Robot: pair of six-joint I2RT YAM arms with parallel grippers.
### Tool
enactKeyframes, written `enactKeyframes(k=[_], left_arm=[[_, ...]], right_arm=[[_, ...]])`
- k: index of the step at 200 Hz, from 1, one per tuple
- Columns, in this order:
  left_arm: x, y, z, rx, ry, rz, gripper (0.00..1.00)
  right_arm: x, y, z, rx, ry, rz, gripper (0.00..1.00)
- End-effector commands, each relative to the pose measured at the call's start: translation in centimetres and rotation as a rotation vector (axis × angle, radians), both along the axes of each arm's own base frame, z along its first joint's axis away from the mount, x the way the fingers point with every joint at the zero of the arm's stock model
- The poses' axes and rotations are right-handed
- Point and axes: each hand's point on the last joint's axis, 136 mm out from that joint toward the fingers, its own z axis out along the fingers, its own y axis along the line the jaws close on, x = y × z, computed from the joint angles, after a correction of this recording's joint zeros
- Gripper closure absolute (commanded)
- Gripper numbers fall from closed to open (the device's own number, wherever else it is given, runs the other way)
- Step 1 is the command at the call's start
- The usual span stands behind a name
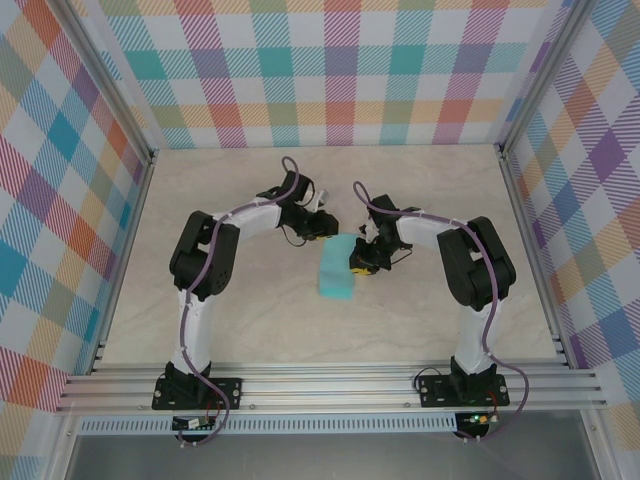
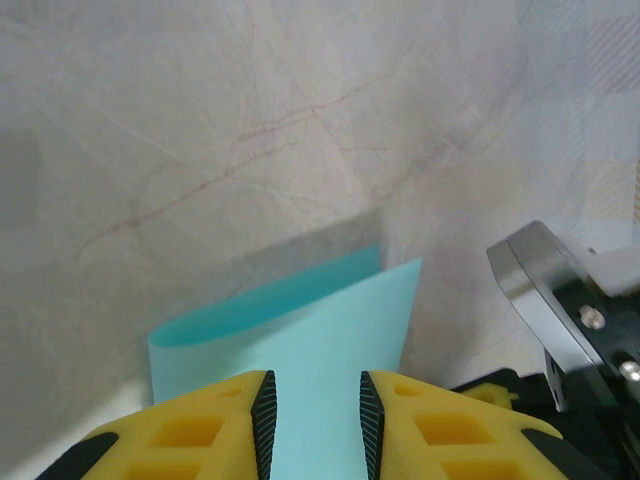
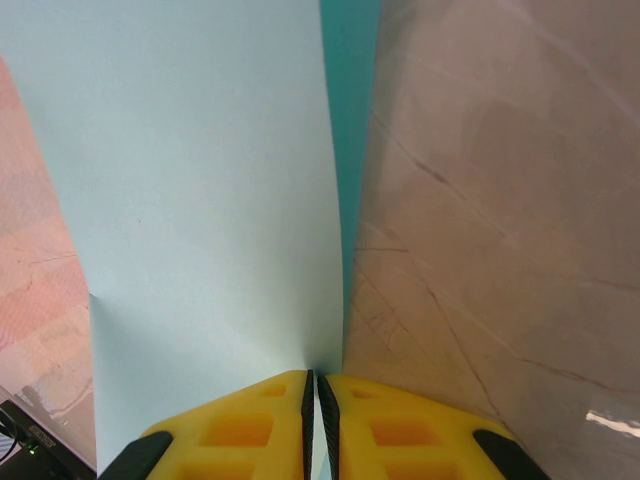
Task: Fold a paper plane with a square sheet of paper (fold left side to right side)
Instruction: First fold the square sheet of paper in half at the center of the table.
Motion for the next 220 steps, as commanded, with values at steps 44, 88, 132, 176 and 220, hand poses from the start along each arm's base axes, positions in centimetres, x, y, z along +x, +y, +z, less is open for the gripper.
enactKeyframes(k=[44,88,132,176,220], left_arm=[[0.9,2.1,-4.0,0.159,0.053,0.052,0.70],[2.4,4.2,-2.8,0.162,0.028,0.092,0.69],[0.8,4.4,3.2,0.086,-0.063,0.078,0.66],[-4.4,2.1,5.0,-0.047,-0.016,0.029,0.66],[-7.3,-0.2,0.6,-0.001,0.056,0.010,0.66]], right_arm=[[-2.6,-2.8,-3.6,-0.162,0.098,0.000,0.86],[-2.5,-2.7,-3.6,-0.160,0.096,0.000,0.86],[-2.4,-2.4,-3.2,-0.143,0.091,-0.002,0.86],[-2.2,-2.3,-3.0,-0.136,0.080,-0.007,0.86],[-2.1,-2.0,-2.9,-0.115,0.076,-0.014,0.86]])
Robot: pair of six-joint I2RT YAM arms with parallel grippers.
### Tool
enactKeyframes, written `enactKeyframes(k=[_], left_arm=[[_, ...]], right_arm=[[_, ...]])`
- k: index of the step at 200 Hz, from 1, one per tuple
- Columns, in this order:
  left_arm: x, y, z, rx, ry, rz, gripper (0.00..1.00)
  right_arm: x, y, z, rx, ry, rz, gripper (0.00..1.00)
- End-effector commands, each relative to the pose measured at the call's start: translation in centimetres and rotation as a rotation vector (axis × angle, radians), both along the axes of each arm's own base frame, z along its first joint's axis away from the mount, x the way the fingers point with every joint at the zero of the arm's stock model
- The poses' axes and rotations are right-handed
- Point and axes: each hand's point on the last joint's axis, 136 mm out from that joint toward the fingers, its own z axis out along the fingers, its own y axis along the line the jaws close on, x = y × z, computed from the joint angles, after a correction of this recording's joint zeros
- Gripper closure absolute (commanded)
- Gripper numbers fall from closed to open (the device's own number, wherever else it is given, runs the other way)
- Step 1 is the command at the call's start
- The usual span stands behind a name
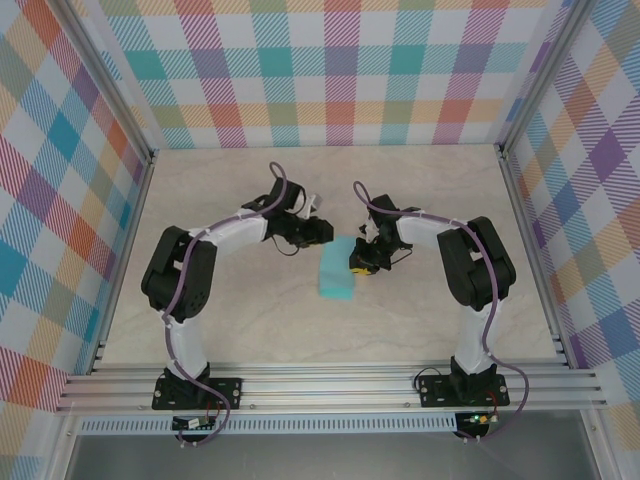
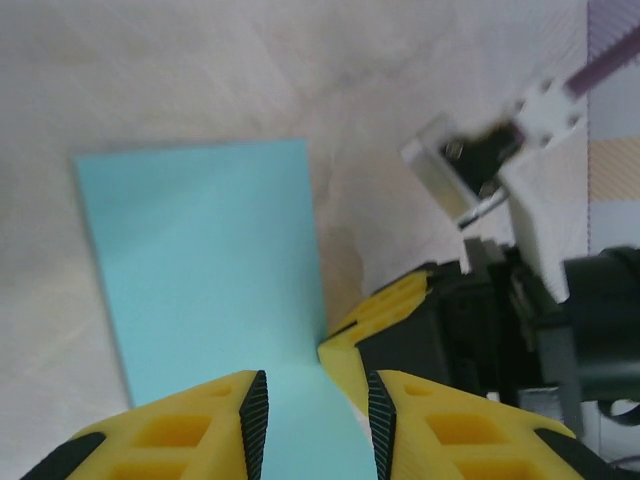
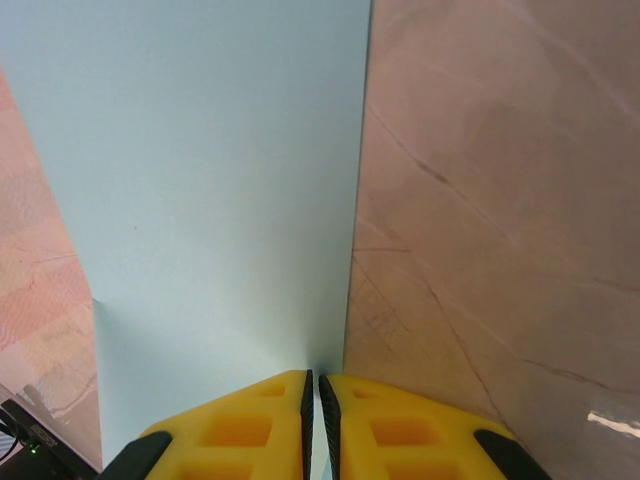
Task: Fold a paper plane with a square sheet of paper (fold left side to right side)
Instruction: First fold the square sheet of paper in half at the center of the table, then hold the square sheet of paper at the center of the table.
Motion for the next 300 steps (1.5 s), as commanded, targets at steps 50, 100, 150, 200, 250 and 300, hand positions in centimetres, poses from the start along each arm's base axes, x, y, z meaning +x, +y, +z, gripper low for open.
enactKeyframes(k=[50,100,150,200,250,300], left_arm=[[-2.2,-0.2,-6.4,0.096,0.134,0.034,0.67],[-3.1,0.1,-8.1,0.135,0.163,0.038,0.67],[-3.0,0.0,-7.8,0.140,0.149,0.037,0.67],[-3.1,-0.1,-7.6,0.137,0.144,0.031,0.67],[-3.1,-0.3,-7.1,0.124,0.131,0.019,0.67],[-3.2,-1.0,-4.2,0.057,0.069,-0.029,0.65]], right_arm=[[-1.2,-0.8,-1.6,-0.029,0.019,-0.038,0.86],[0.9,-0.3,3.3,0.065,-0.114,-0.032,0.87],[4.5,0.8,6.4,0.142,-0.197,-0.028,0.90],[7.2,3.3,3.8,0.198,-0.126,-0.045,0.93],[7.1,3.8,0.9,0.121,-0.065,-0.034,0.92],[5.9,2.2,-2.3,0.001,0.019,-0.044,0.92]])
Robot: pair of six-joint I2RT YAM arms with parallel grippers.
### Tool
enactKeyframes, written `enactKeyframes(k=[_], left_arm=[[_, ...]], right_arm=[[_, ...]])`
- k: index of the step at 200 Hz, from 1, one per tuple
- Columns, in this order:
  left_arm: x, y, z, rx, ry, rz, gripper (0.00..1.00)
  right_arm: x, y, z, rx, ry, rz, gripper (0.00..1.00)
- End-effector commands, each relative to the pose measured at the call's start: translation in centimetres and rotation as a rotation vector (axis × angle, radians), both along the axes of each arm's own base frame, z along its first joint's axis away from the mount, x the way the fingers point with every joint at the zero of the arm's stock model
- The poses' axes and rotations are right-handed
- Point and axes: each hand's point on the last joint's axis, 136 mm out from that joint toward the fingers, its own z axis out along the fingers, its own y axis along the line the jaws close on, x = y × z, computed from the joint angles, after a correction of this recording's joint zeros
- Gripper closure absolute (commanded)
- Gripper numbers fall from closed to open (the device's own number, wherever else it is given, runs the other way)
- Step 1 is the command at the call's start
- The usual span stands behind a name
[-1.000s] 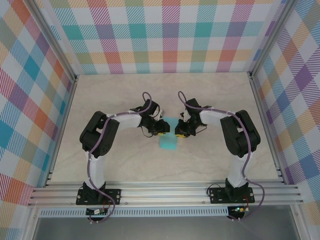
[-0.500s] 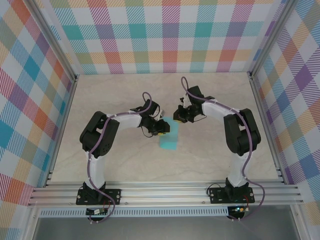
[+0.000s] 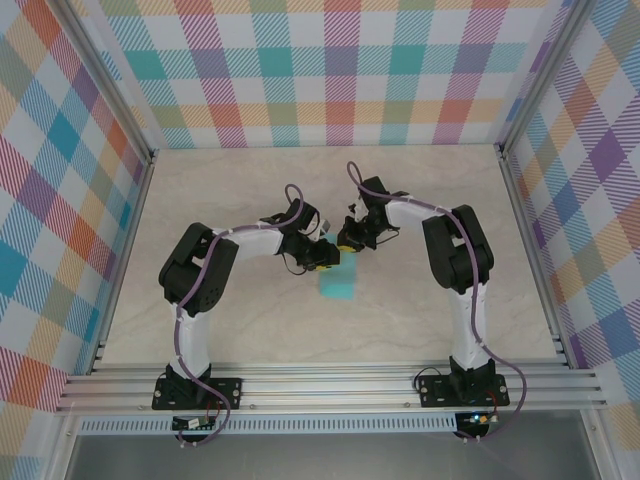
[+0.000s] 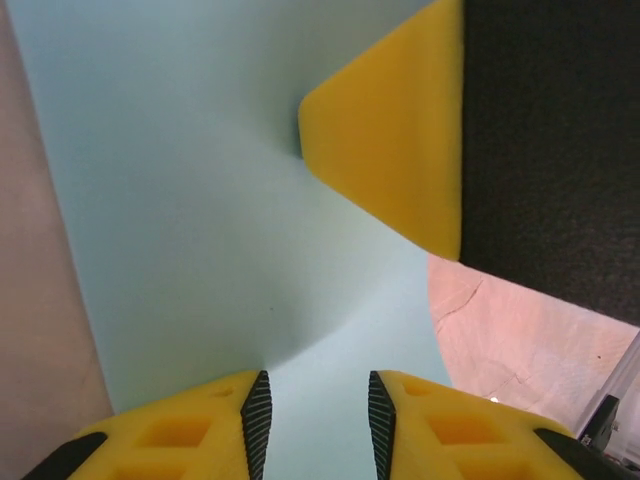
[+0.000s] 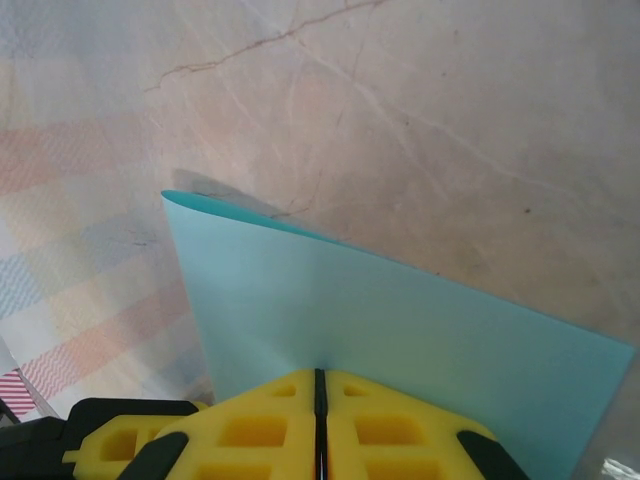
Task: Fold a paper plane with a square sheet of paper (fold left side to right side)
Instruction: Hold the square sheet of paper at the center of the table, then first fold the square sheet of paper in half at the center of the table.
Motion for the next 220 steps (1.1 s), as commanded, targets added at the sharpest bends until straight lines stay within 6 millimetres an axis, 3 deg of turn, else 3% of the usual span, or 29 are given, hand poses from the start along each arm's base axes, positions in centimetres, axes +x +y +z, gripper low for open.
enactKeyframes(k=[1,21,57,109,220], left_arm=[[-0.6,-0.3,1.6,-0.029,-0.055,-0.039,0.65],[-0.8,-0.6,2.2,-0.052,-0.060,-0.062,0.64],[-1.5,0.0,0.6,-0.024,-0.029,-0.067,0.64],[-4.1,0.7,-0.6,-0.004,-0.006,-0.105,0.65],[-9.2,0.3,-0.5,-0.026,0.016,-0.262,0.65]], right_arm=[[-1.3,-1.3,-2.7,-0.096,0.073,-0.003,0.92],[-1.1,-1.3,-2.5,-0.106,0.070,-0.005,0.92],[-1.1,-1.4,-2.6,-0.116,0.074,-0.003,0.92],[-0.9,-1.3,-2.6,-0.120,0.076,-0.003,0.92],[-0.7,-1.2,-2.6,-0.128,0.082,-0.004,0.92]])
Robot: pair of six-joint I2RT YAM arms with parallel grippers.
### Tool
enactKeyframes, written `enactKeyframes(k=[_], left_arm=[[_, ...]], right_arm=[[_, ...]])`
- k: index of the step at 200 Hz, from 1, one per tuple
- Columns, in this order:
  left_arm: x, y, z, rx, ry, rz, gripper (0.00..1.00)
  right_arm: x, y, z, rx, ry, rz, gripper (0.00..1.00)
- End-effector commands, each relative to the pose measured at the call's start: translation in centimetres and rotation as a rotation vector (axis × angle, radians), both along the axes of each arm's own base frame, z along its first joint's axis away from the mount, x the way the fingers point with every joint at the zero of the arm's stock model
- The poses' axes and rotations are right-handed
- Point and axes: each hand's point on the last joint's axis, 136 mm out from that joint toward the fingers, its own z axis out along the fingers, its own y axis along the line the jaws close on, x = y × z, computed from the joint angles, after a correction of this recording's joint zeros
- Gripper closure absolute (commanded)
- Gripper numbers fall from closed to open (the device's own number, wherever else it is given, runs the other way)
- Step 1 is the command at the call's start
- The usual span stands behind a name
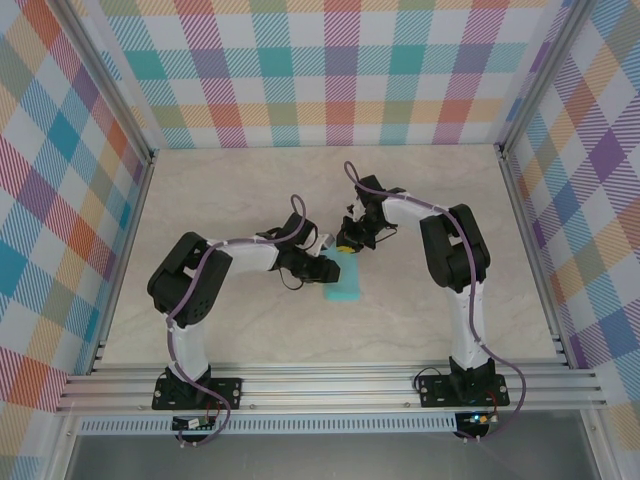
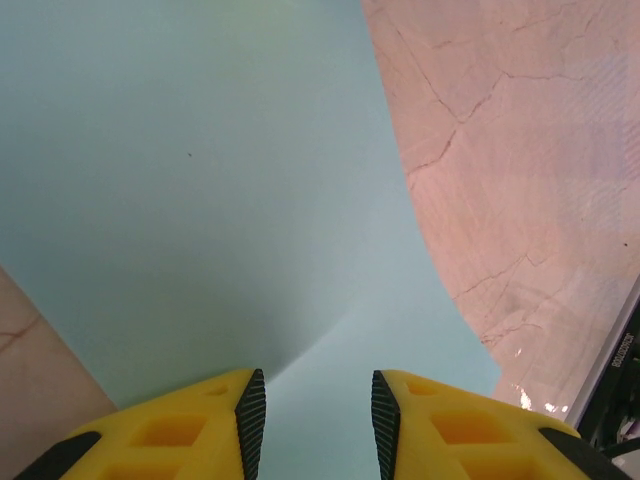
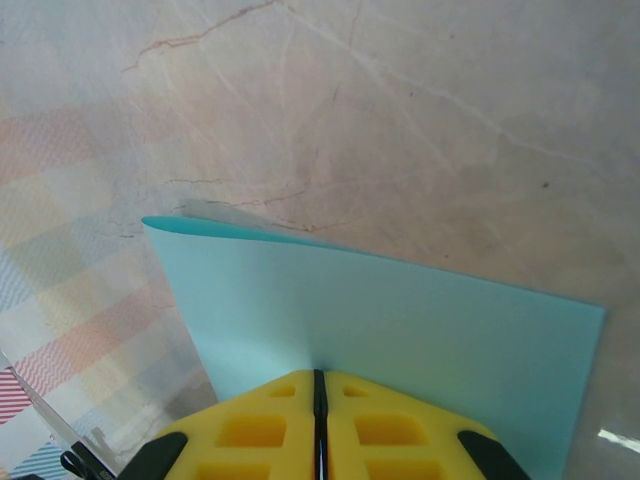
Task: Fold a paper plane with a square sheet of paper (fold left side to right side)
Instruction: First fold the square sheet of paper in half at the center of the table.
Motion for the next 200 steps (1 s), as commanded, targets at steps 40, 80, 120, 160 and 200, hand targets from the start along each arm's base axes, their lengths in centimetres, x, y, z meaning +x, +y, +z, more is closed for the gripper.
enactKeyframes(k=[40,80,120,160,200], left_arm=[[-6.2,-0.4,0.2,-0.008,0.114,-0.141,0.64],[-7.3,-0.3,0.3,-0.007,0.129,-0.162,0.64],[-8.5,0.3,0.2,-0.002,0.139,-0.170,0.63],[-8.5,0.5,1.7,-0.022,0.096,-0.156,0.62],[-6.3,0.8,6.1,-0.056,-0.050,-0.100,0.57]], right_arm=[[-0.4,-1.3,-2.7,-0.096,0.041,-0.008,0.92],[-0.3,-1.2,-2.7,-0.094,0.040,-0.007,0.92],[-0.3,-1.2,-2.6,-0.092,0.038,-0.005,0.92],[0.0,-0.5,-2.0,-0.042,0.010,0.008,0.91],[1.2,-0.1,2.6,0.008,-0.122,0.044,0.84]])
